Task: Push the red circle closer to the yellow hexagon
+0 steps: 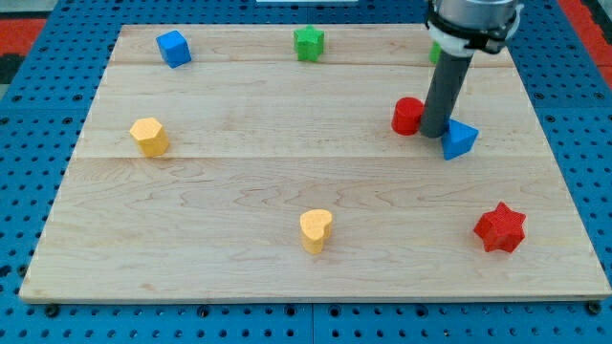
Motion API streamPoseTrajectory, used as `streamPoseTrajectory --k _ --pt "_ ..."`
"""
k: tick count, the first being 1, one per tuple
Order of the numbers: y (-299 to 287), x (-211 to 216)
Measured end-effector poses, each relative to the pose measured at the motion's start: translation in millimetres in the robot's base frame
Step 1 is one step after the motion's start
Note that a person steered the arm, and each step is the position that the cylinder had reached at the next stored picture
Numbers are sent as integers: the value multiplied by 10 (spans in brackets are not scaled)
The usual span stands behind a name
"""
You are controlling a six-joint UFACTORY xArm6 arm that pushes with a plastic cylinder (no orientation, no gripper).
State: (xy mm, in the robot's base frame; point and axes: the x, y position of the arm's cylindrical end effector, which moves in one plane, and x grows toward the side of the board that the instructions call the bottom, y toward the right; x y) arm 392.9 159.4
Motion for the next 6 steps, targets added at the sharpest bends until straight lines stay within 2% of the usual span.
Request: streamPoseTrajectory --k 1,2,3,4,5,6 --pt "174 -309" --pt "-334 -54" --pt "-1023 889" --pt "-1128 1002" --pt "-745 805" --pt "-691 225"
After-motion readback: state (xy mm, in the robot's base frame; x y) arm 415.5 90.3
